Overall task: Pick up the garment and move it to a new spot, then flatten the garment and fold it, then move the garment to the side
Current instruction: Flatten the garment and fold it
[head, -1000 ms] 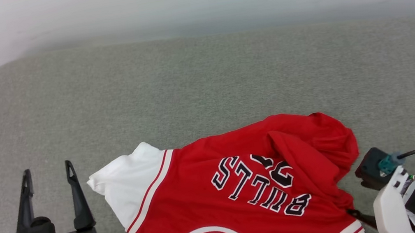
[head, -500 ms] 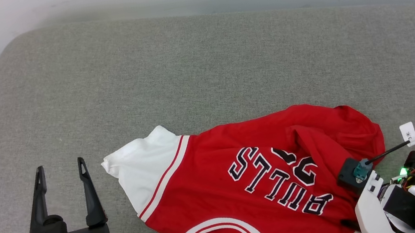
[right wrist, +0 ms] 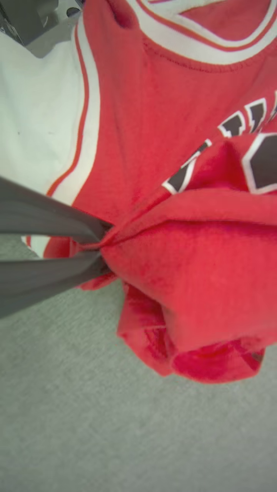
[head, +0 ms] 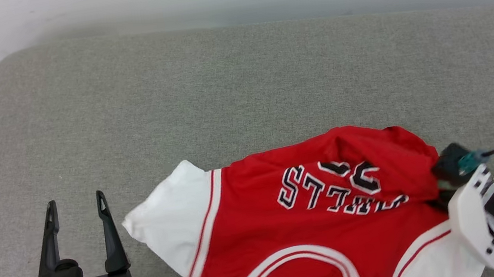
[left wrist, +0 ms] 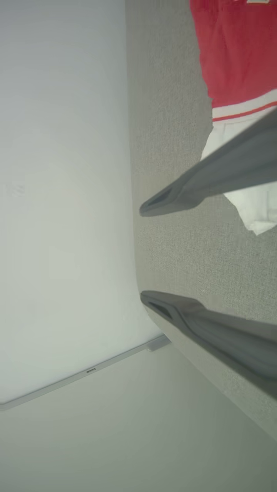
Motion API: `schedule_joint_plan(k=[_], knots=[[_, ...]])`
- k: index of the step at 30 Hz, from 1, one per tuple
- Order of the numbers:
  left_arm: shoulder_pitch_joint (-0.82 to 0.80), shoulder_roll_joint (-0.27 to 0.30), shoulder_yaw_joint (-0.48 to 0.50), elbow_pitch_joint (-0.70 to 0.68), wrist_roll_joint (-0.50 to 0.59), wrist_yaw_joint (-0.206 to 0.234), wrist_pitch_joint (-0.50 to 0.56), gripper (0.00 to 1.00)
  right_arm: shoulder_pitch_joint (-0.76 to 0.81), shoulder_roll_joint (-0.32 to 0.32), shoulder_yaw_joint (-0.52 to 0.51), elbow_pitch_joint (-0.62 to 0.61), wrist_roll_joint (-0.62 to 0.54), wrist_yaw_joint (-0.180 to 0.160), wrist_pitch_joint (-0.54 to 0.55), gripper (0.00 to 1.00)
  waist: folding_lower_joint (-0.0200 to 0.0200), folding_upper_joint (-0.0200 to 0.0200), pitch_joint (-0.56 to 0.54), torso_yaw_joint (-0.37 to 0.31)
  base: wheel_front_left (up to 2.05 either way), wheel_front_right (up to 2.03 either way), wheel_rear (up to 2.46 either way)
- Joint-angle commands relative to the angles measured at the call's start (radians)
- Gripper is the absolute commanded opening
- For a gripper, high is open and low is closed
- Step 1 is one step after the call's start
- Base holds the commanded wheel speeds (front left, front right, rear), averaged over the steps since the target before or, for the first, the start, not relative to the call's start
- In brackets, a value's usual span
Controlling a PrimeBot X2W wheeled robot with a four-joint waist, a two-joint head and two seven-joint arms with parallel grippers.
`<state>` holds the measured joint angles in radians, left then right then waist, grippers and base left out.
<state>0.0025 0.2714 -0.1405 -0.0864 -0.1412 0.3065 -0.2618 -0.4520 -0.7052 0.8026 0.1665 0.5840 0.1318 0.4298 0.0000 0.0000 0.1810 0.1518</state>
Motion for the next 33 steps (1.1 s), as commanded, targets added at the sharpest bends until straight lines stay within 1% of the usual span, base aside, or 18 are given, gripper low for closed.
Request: schedule_joint_plan(k=[1,6,8,12,15,16,22,23,24,29,33], knots=[[0.011,-0.007,0.006,-0.002,0.011,-0.009,-0.004,1.0,-0.013,-0.015,-0.028,-0.007,-0.002,-0.002,0.0,0.0,0.0,0.0,-0.001,-0.002,0.0,0.0,0.0],[-0.011,-0.029,0.009,0.004,0.029,-0.04,-0.004,1.0,-0.058,-0.034,-0.095,-0.014,0.001,-0.002,0.039,0.0,0.0,0.0,0.014,0.018,0.0,0.0,0.0],[-0.014,-0.042,0.008,0.007,0.036,-0.048,-0.004,1.0,-0.094,-0.025,-0.101,-0.009,0.001,-0.002,0.056,0.0,0.0,0.0,0.024,0.031,0.0,0.0,0.0],[-0.028,-0.063,0.01,0.016,0.047,-0.064,-0.004,1.0,-0.193,0.001,-0.078,0.021,-0.012,-0.002,0.088,0.0,0.0,0.0,0.043,0.061,0.0,0.0,0.0],[-0.034,-0.078,0.014,0.023,0.054,-0.076,-0.004,1.0,-0.291,0.038,-0.045,0.074,-0.025,-0.002,0.101,0.0,0.0,0.0,0.06,0.079,0.0,0.0,0.0],[-0.034,-0.078,0.014,0.023,0.054,-0.076,-0.004,1.0,-0.291,0.038,-0.045,0.074,-0.025,-0.002,0.101,0.0,0.0,0.0,0.06,0.079,0.0,0.0,0.0],[-0.058,-0.104,0.019,0.031,0.07,-0.097,-0.004,1.0,-0.428,0.138,0.044,0.25,-0.037,-0.002,0.111,0.0,0.0,0.0,0.088,0.109,0.0,0.0,0.0],[-0.066,-0.112,0.019,0.034,0.073,-0.104,-0.004,1.0,-0.448,0.167,0.088,0.314,-0.02,-0.002,0.123,0.0,0.0,0.0,0.097,0.117,0.0,0.0,0.0],[-0.07,-0.115,0.02,0.035,0.076,-0.108,-0.004,1.0,-0.455,0.179,0.109,0.342,-0.013,-0.002,0.125,0.0,0.0,0.0,0.101,0.12,0.0,0.0,0.0],[-0.082,-0.13,0.028,0.042,0.086,-0.119,-0.004,1.0,-0.454,0.223,0.217,0.472,0.029,-0.001,0.116,0.0,0.0,0.0,0.116,0.124,0.0,0.0,0.0],[-0.086,-0.135,0.036,0.047,0.091,-0.123,-0.004,1.0,-0.449,0.237,0.253,0.521,0.064,-0.001,0.078,0.0,0.0,0.0,0.115,0.119,0.0,0.0,0.0]])
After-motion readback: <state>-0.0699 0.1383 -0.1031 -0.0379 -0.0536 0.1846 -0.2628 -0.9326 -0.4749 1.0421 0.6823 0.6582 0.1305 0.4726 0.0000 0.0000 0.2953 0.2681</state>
